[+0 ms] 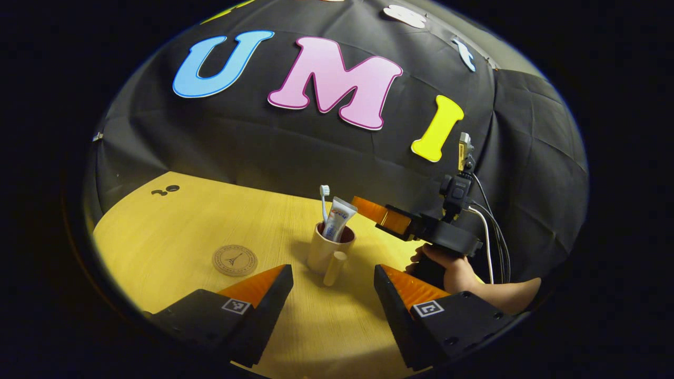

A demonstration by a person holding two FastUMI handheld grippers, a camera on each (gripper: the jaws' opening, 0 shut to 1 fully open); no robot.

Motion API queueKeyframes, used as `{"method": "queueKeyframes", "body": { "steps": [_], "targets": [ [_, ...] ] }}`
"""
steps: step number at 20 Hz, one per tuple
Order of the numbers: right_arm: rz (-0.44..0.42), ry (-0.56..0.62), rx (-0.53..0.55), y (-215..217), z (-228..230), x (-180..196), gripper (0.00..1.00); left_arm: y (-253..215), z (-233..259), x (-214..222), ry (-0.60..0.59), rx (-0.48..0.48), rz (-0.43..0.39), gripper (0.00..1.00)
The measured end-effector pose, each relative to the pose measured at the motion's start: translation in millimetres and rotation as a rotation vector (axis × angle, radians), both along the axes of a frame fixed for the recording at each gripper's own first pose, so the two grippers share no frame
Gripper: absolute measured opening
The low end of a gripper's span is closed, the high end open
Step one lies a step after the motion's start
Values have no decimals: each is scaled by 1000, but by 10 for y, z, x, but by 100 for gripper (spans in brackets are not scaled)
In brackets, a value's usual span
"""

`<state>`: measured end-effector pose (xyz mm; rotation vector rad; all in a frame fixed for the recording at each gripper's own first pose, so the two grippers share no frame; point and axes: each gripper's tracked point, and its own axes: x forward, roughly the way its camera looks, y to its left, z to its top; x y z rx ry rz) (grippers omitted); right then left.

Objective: Put the toothbrush and toothpaste on the desktop into the cup, then pick up the cup and place it on the coaster on the desktop.

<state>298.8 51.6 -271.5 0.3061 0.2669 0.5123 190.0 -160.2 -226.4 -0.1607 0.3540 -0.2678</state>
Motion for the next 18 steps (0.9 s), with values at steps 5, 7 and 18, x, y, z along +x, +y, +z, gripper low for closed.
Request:
{"method": "queueKeyframes", "body": {
  "steps": [5,7,18],
  "targets": [
    [-37,46,-30,-166,177,-34,100,83,-94,-167,30,14,12,96],
    [-51,61,-83,-199,213,-78,98,178,-145,-229,47,19,33,96],
    [-25,326,-261,-29,246,-332,98,744,-121,-510,89,8,153,96]
  ]
}}
